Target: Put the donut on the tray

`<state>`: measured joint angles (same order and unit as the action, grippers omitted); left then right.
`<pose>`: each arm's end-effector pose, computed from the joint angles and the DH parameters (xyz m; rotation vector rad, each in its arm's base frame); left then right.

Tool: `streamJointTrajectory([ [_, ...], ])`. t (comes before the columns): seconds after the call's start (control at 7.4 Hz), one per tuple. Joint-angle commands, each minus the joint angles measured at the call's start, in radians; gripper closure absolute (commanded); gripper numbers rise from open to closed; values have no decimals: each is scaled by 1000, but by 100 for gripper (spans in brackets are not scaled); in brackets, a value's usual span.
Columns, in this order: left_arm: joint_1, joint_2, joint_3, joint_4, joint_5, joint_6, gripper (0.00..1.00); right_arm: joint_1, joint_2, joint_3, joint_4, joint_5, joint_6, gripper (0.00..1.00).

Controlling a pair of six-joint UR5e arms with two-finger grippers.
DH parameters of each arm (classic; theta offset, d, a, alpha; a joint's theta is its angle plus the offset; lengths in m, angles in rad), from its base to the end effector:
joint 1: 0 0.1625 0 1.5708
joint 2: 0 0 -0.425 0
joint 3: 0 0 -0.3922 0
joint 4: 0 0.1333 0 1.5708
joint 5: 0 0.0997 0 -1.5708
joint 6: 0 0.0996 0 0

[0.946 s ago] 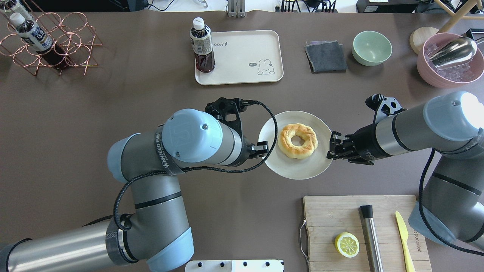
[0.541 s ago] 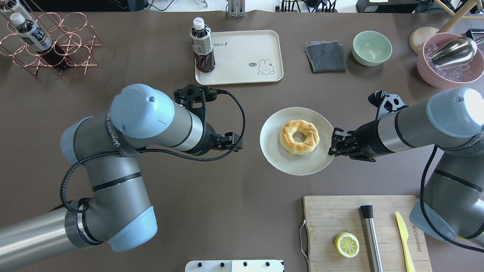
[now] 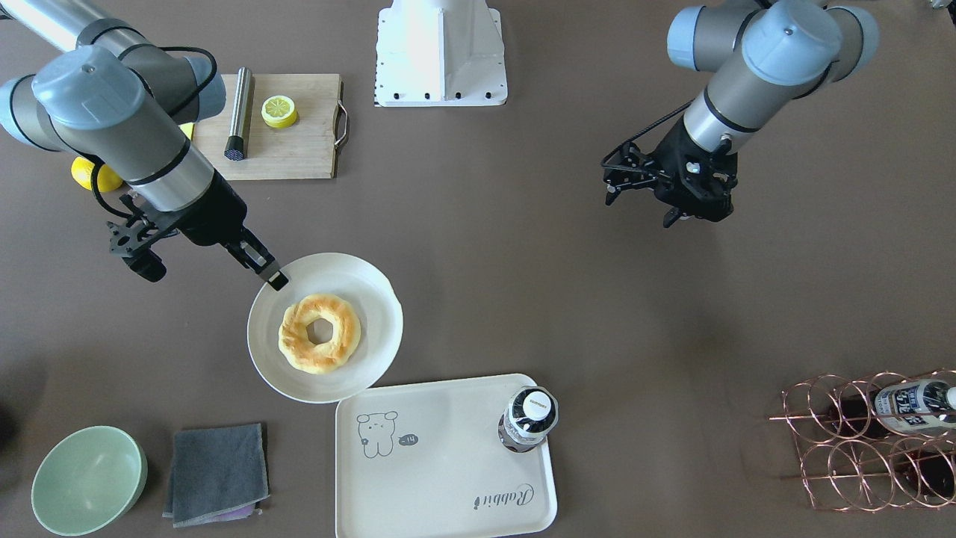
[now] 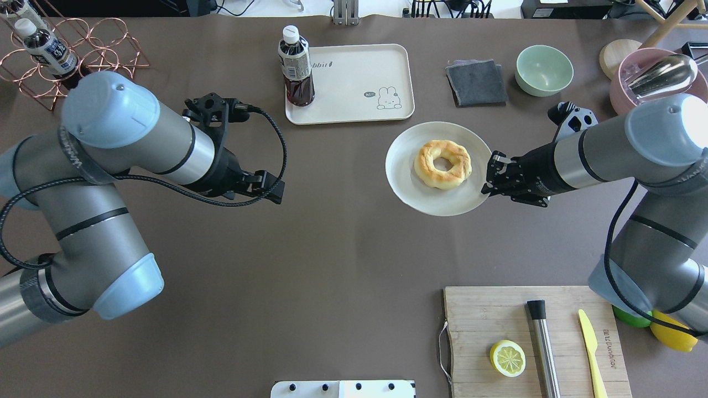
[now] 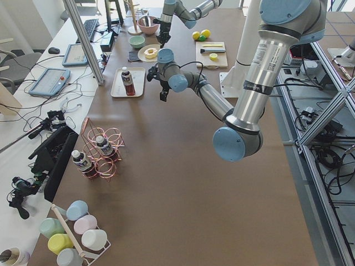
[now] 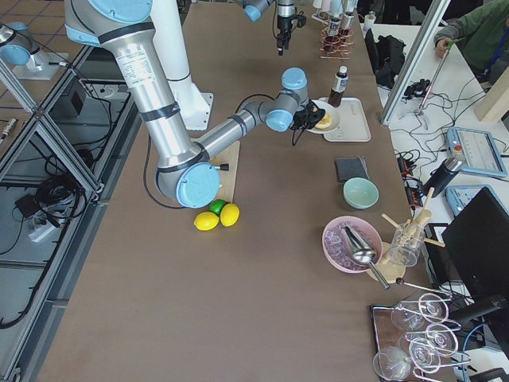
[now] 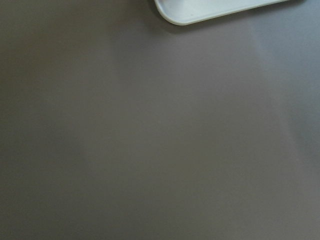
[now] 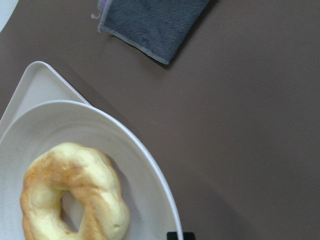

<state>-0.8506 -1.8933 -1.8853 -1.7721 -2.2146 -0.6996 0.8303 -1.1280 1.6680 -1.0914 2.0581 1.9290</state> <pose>0.3246 -0.4814 0.3115 0.2189 0.9864 0.2884 -0.3716 -0.5351 0.3060 -0.2041 -1.1063 0.8179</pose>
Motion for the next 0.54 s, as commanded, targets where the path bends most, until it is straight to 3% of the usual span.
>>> streamJointTrajectory([
  [0.0, -50, 59, 9, -24, -28, 83, 1, 18, 302, -346, 1, -68, 135, 100],
  [0.27, -51, 62, 6, -29, -28, 81, 1, 3, 372, -485, 45, -119, 168, 100],
  [0.41, -51, 60, 6, -29, -28, 81, 1, -23, 395, -567, 142, -165, 212, 100],
])
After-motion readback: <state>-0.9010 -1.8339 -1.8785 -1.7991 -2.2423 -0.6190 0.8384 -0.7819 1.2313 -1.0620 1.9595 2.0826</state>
